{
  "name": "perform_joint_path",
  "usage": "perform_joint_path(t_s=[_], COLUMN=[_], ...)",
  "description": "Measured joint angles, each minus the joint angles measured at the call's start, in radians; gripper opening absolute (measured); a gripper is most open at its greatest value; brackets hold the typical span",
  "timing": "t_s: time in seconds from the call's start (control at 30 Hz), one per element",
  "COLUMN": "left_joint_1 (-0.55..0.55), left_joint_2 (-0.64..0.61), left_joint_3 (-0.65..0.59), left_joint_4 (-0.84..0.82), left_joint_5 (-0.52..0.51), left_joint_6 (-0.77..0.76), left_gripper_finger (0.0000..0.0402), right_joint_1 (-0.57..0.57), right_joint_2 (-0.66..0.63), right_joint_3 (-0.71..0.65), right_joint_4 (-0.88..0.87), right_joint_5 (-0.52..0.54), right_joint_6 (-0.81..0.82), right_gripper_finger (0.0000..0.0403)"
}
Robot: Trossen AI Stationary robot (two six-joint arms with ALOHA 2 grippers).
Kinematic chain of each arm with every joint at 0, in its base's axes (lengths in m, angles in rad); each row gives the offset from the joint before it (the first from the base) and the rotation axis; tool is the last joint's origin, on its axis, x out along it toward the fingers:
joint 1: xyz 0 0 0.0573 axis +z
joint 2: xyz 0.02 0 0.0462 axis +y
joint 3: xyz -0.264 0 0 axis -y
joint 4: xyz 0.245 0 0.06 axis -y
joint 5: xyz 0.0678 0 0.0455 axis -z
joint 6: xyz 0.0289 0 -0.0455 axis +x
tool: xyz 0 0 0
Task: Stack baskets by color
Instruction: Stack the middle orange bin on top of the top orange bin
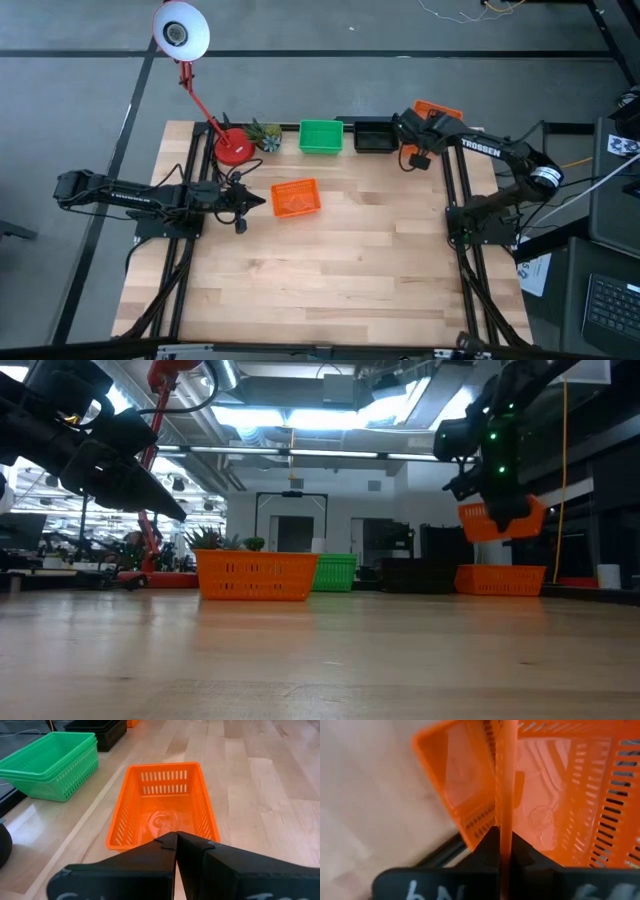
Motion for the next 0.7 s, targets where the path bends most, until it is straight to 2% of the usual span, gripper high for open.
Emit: perform_joint_path(t_s=[0.27,0.43,0.7], left_joint_1=[0.0,0.0,0.0], left_joint_2=[0.0,0.0,0.0], left_joint_3=[0.0,0.0,0.0], left_joint_4=[0.0,0.0,0.0], left_joint_5=[0.0,0.0,0.0], left_joint_6=[0.0,0.0,0.002], left_gripper_finger=[0.0,0.0,0.0], right_joint_1=[-0.028,-0.031,-0.03], right_joint_2=[0.107,0.187,0.214], right_joint_3=[0.0,0.0,0.0], right_joint_4=[0.055,0.053,0.049], right_joint_5=[0.0,0.039,0.029], right_joint_6=[-0.048,-0.056,-0.146], right_gripper_finger=[0.0,0.0,0.0005])
